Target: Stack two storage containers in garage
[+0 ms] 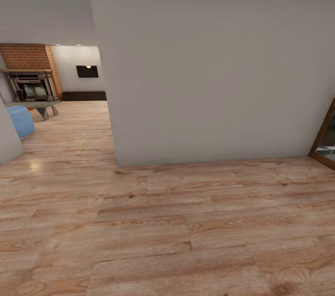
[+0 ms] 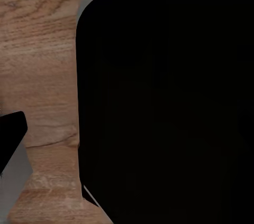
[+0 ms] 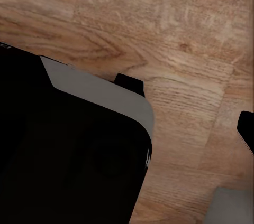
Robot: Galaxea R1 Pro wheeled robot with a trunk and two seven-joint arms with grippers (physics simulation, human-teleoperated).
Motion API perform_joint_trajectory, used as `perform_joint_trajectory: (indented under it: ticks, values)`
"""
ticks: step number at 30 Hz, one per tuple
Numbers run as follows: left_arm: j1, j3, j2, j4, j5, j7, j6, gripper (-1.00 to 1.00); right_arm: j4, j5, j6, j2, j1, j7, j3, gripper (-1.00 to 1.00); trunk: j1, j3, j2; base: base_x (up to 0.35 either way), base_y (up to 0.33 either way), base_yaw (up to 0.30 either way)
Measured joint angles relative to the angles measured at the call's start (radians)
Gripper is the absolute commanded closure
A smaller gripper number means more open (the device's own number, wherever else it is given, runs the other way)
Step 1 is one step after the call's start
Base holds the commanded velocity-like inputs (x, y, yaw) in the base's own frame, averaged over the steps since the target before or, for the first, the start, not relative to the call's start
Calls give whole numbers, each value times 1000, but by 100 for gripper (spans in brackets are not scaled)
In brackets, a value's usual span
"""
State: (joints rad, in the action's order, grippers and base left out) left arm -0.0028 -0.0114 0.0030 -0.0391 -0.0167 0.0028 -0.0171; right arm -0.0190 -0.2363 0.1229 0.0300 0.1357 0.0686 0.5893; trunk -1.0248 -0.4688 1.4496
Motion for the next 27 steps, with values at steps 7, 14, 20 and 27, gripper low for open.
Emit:
perform_joint_trajectory:
  ticks: [7,14,20,27]
  values:
    - [0,0,0,0,0,0,0,-100,0,0,0,0,0,0,0,-100,0,0,0,243,0,0]
    - [0,1,0,1,0,0,0,-100,0,0,0,0,0,0,0,-100,0,0,0,317,0,0]
    - [0,1,0,1,0,0,0,-100,0,-1,0,1,0,0,0,-100,0,0,0,321,0,0]
    - [0,0,0,1,0,0,0,-100,0,-1,1,3,0,0,-1,-100,0,0,0,322,0,0]
